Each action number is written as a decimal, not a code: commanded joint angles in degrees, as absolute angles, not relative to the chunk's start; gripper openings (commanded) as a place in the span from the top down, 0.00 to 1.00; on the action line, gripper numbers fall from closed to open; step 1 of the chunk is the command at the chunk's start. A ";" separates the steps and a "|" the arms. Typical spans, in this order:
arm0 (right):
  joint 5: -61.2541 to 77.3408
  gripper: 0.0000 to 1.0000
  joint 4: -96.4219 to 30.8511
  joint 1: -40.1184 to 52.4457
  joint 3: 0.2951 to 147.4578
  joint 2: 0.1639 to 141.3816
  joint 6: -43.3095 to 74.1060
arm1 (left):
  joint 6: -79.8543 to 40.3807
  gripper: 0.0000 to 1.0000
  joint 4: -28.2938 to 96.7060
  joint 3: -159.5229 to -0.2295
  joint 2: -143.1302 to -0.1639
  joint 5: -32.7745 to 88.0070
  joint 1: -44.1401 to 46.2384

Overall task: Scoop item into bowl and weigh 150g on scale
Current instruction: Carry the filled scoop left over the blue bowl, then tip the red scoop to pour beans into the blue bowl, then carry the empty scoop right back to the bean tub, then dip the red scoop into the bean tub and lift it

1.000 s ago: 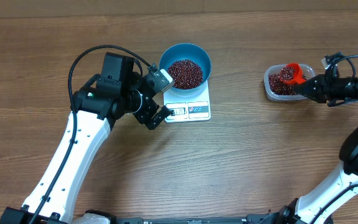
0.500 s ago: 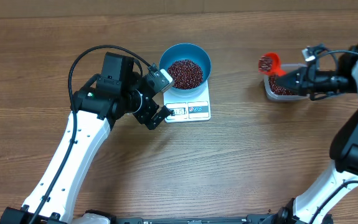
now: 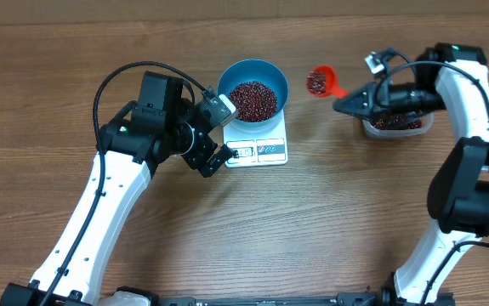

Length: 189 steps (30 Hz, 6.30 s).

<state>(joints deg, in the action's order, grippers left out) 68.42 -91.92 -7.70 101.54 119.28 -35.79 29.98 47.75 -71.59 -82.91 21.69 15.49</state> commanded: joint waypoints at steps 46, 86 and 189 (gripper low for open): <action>-17.65 0.96 -76.95 34.00 123.11 119.48 3.22 | 29.15 0.00 47.77 -71.35 -83.15 21.89 15.40; 13.96 0.96 -94.13 -11.27 119.83 106.43 -8.25 | 29.15 0.00 47.75 -71.35 -83.15 21.89 15.40; 45.95 0.96 -70.85 -27.14 89.01 114.02 -15.79 | 29.15 0.01 47.75 -71.35 -83.15 21.87 15.40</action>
<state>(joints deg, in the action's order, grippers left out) 41.78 -70.22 -25.45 87.77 113.30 -13.08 29.95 47.77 -71.59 -82.94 21.67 15.49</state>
